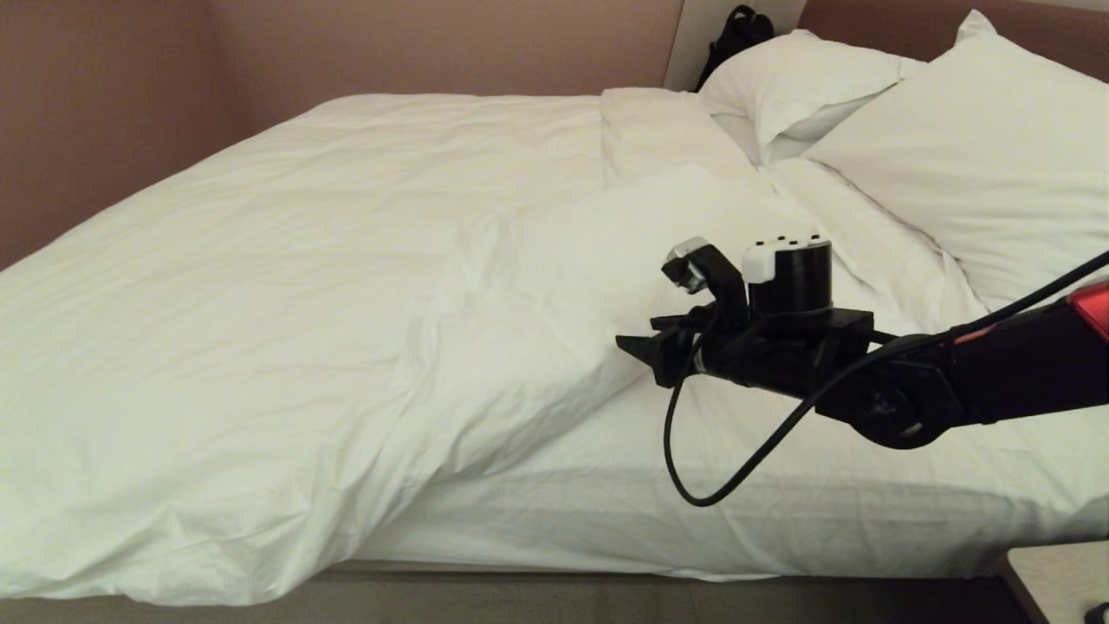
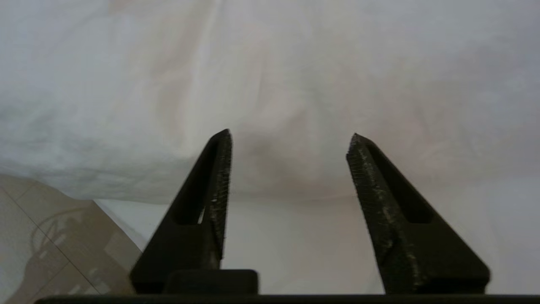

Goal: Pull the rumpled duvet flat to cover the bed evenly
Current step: Hold the folded corner of the quilt

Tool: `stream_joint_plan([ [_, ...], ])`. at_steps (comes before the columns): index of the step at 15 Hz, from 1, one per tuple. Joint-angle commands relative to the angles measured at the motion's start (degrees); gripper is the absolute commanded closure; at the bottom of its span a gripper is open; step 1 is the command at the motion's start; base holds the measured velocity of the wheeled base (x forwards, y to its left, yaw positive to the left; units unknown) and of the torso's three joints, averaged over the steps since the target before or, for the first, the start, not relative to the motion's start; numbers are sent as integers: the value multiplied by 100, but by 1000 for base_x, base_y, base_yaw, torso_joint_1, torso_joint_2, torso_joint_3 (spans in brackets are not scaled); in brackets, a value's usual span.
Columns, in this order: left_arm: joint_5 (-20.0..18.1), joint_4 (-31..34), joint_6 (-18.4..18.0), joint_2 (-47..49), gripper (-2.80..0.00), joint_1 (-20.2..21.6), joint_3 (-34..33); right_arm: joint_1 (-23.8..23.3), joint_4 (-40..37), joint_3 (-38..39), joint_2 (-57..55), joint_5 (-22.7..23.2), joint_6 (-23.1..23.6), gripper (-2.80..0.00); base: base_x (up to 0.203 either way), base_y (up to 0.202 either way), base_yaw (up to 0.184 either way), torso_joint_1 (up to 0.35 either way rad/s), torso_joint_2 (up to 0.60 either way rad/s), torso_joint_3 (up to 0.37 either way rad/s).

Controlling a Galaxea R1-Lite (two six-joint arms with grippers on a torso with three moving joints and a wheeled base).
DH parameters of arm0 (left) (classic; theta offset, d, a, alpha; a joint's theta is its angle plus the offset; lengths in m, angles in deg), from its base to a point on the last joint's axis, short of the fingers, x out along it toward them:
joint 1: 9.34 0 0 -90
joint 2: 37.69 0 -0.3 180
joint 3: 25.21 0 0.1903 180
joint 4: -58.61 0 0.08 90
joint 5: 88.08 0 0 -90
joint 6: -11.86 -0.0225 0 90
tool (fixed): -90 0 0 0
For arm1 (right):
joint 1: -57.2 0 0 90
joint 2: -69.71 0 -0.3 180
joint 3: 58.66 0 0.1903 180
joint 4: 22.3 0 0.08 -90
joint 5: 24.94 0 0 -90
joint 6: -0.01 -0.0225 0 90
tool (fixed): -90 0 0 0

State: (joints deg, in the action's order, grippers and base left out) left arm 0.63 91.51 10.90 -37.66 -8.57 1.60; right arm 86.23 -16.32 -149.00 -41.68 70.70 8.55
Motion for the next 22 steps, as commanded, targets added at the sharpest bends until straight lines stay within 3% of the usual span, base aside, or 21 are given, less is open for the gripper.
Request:
stream_joint_plan([
  [1,-3,5,0,-2,0,2,-1,120,27,-15,-26,7,165,-280,0,0,0,0,0,0],
  [9,-3,5,0,-2,0,2,-1,534,669,-430,-823,-99,675,-280,0,0,0,0,0,0],
  [22,-3,5,0,-2,0,2,-1,446,786,-1407,-2716,-218,691,-280,0,0,0,0,0,0],
])
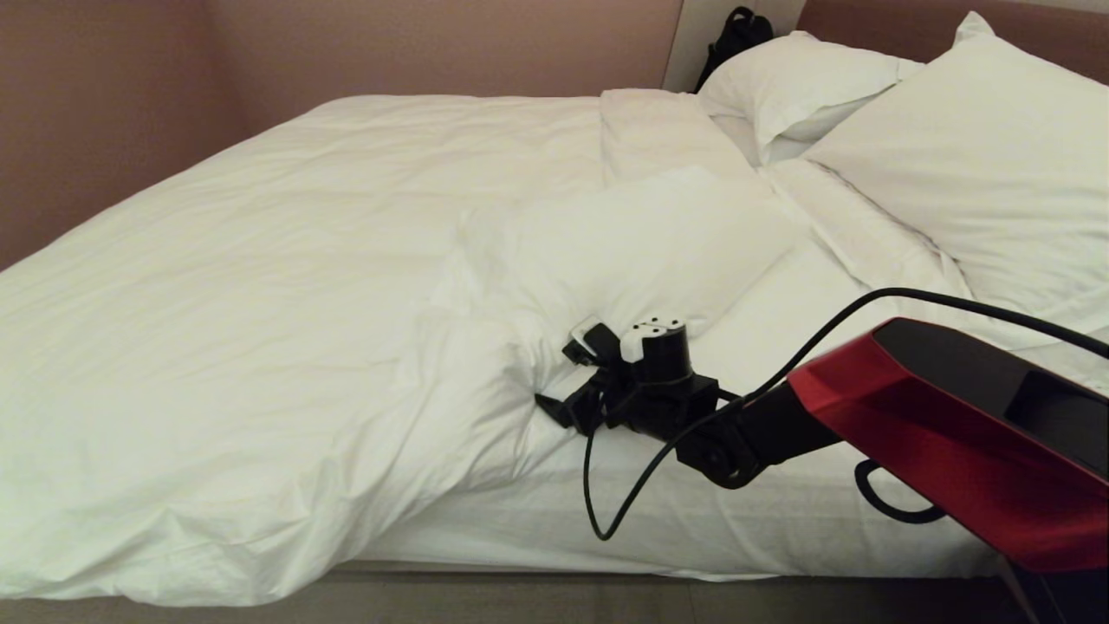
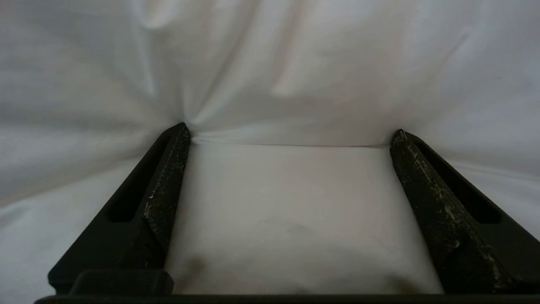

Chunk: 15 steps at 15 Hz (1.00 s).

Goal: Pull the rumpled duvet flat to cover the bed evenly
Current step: Hold the folded corner of the quilt

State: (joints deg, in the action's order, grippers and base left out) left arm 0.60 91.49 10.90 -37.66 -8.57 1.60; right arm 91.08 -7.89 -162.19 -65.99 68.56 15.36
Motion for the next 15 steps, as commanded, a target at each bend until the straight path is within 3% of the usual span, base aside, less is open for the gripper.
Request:
stream_joint_plan([
  [1,0,7,-1,-2,0,2,-1,-65,-95,-123,-299,2,3,-280,0,0,0,0,0,0],
  [15,0,7,-1,-2,0,2,-1,-153,-323,-369,-352,2,-23,-280,0,0,0,0,0,0],
])
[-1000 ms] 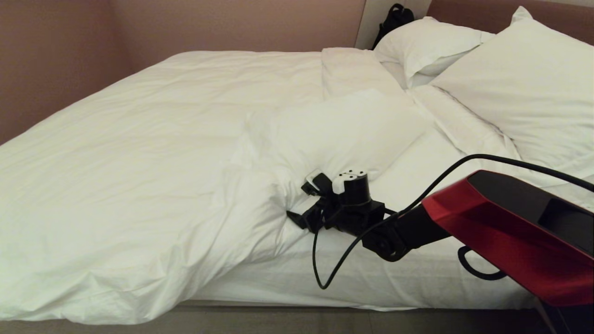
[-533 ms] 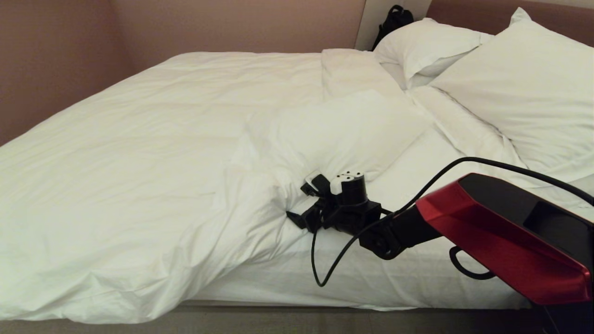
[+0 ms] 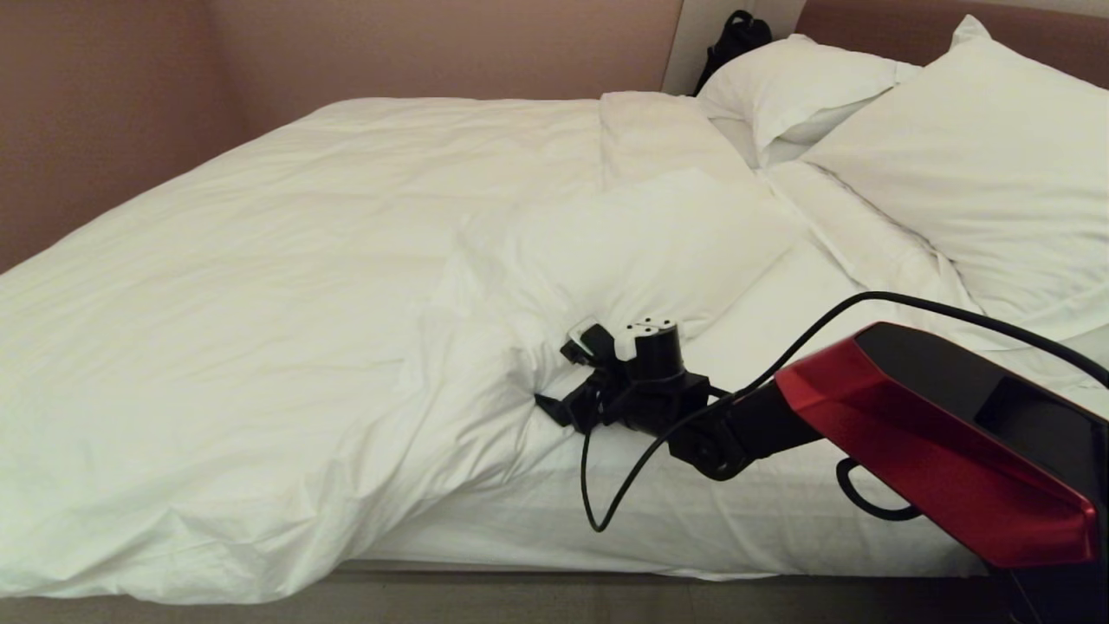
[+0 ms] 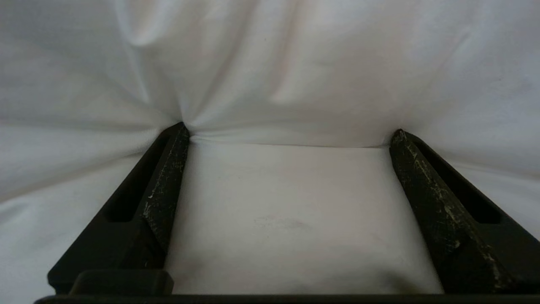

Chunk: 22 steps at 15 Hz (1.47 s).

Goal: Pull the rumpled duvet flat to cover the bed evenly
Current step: Hold the folded corner of the quilt

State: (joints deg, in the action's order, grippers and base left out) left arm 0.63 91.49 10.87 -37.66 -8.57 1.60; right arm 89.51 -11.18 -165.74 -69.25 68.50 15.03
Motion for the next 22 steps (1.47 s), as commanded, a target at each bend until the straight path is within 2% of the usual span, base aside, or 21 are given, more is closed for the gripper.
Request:
stream_joint_plan([
  [1,-3,7,2,-2,0,2,-1,4,5,-14,-26,8,10,-280,0,0,0,0,0,0],
  [3,-3,7,0,-2,0,2,-1,-5,5,-29,-33,8,10,-280,0,0,0,0,0,0],
  [4,-3,7,2,-2,0,2,-1,-5,5,-32,-26,8,10,0,0,0,0,0,0,0],
  [13,-3,7,2,-2,0,2,-1,-22,-12,-14,44,-1,1,0,0,0,0,0,0,0],
  [15,-3,7,2,-2,0,2,-1,-45,-12,45,86,-117,1,0,0,0,0,0,0,0],
  [22,-3,7,2,-2,0,2,-1,-171,5,757,535,-150,-25,0,0,0,0,0,0,0],
])
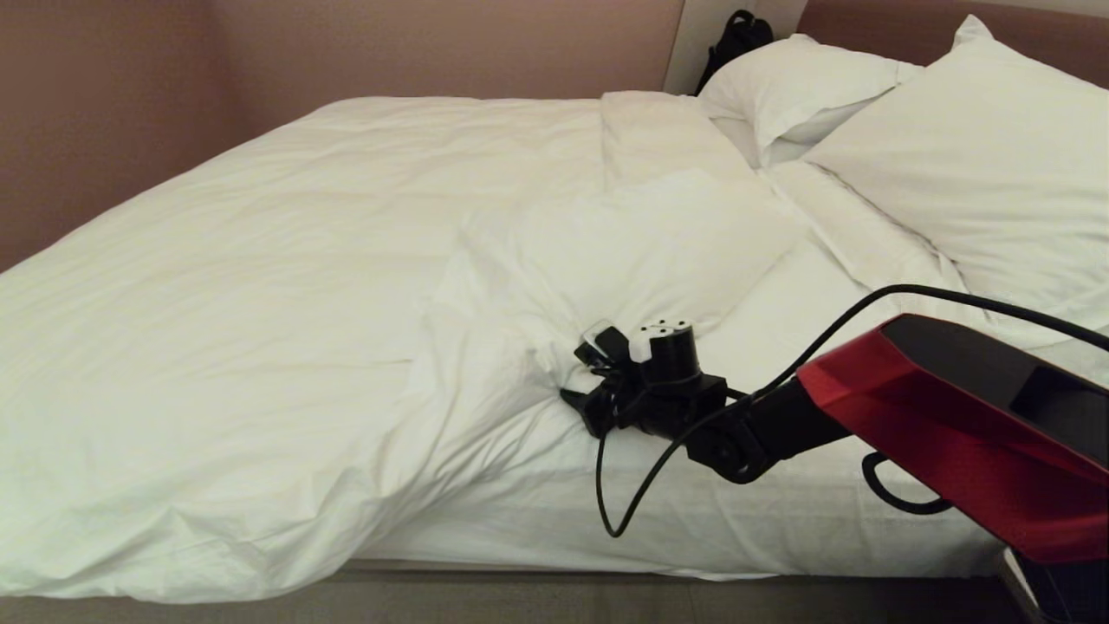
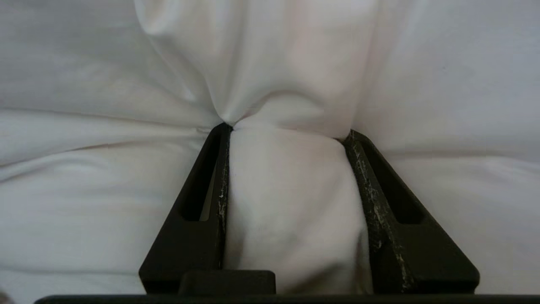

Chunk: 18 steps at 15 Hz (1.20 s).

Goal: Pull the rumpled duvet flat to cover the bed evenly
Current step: Hold the folded corner of the quilt

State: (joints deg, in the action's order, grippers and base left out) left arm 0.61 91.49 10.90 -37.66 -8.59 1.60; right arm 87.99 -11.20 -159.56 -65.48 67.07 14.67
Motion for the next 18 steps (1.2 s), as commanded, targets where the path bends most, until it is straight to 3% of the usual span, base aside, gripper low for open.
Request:
stream_joint_plan([
  [1,-1,7,0,-2,0,5,-1,-23,8,180,191,-8,-4,0,0,0,0,0,0,0],
  [18,-1,7,0,-2,0,5,-1,-99,25,1829,1451,-17,-131,0,0,0,0,0,0,0],
])
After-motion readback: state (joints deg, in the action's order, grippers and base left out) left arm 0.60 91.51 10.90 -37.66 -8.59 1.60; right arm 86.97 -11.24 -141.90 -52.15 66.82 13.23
